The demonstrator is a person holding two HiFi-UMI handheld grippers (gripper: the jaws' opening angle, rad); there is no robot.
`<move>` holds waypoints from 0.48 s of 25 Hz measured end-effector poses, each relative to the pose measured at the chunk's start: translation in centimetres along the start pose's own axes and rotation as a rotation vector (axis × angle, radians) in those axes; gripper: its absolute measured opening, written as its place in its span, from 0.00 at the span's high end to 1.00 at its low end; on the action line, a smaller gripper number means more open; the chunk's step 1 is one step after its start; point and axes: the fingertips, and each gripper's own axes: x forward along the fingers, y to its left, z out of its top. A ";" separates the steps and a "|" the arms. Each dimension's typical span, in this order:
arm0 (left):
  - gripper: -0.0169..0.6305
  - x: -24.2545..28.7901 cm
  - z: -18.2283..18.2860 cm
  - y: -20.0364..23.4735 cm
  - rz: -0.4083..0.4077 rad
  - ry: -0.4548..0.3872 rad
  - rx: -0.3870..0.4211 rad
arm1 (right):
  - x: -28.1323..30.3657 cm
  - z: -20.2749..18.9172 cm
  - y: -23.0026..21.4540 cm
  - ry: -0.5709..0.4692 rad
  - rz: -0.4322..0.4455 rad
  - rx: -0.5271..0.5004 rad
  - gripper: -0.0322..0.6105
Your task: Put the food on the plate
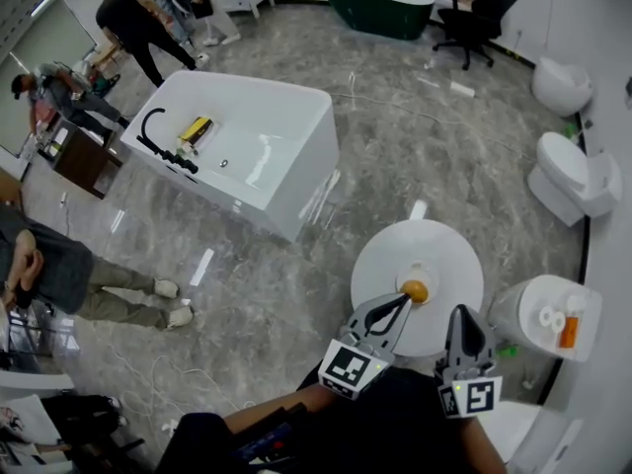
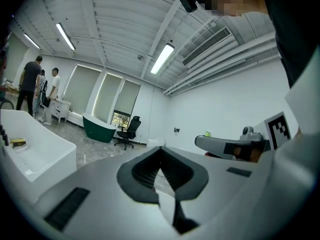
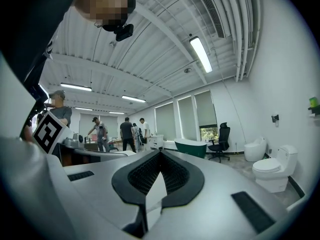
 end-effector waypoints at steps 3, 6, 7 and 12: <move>0.97 -0.8 0.5 0.6 0.026 -0.009 -0.010 | 0.3 0.1 1.0 0.011 0.008 -0.032 0.94; 0.97 -1.2 1.1 0.9 0.032 -0.015 -0.009 | 0.4 0.2 1.3 0.030 0.001 -0.057 0.94; 0.97 -1.2 1.1 0.9 0.031 -0.017 -0.010 | 0.4 0.4 1.3 0.022 0.001 -0.065 0.94; 0.97 -1.6 1.5 1.1 0.028 -0.026 -0.003 | 0.5 1.0 1.5 -0.001 -0.010 -0.051 0.94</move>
